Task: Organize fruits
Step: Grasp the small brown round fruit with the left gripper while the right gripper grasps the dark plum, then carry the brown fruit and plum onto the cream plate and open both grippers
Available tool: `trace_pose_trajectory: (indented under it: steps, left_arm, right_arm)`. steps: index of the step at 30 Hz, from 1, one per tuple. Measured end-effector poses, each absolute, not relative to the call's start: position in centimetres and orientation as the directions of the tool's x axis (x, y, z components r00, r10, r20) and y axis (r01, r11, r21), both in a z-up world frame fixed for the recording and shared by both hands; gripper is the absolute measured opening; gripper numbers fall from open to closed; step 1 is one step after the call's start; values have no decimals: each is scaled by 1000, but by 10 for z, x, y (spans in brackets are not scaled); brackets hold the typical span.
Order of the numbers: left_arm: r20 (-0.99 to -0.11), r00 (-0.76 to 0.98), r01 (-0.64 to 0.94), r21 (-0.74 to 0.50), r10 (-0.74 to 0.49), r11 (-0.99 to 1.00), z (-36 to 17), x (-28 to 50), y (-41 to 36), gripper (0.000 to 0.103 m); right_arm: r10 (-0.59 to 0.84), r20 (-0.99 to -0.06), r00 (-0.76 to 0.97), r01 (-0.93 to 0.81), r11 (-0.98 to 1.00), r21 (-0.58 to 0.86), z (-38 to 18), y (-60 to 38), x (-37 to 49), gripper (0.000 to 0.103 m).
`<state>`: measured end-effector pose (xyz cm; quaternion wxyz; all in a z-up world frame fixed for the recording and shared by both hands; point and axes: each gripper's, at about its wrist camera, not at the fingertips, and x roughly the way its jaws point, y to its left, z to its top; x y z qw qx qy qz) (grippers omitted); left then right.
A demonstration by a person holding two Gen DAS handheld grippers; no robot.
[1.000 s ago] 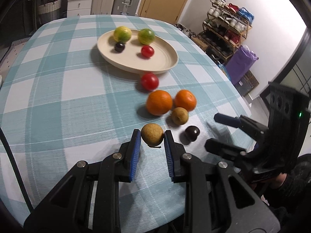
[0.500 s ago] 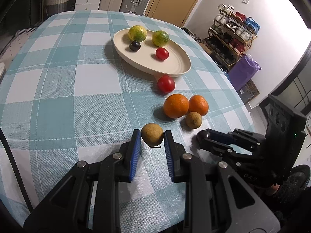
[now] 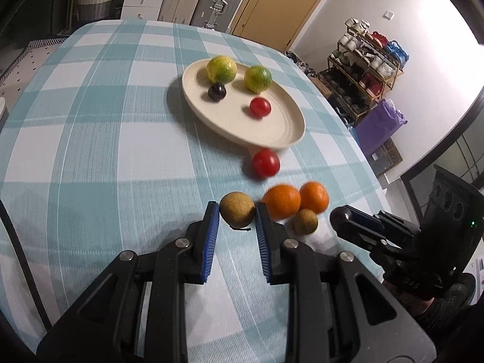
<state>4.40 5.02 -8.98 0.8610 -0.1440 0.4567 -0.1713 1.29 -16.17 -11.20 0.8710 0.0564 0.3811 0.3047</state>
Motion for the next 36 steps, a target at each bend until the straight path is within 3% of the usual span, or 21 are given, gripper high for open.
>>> trace_pose_trajectory:
  steps: [19,36]
  left_arm:
    - [-713,538,181,-422,-449,888,-58,165,20,22]
    - [-765,474,152,-416,-435,897,-91,264,-11,22]
  right_arm:
    - [596,-554,581,-468,801,372,-67,-182,99,25]
    - [538,-646,542,-364,843,396,-94,-182,210,25]
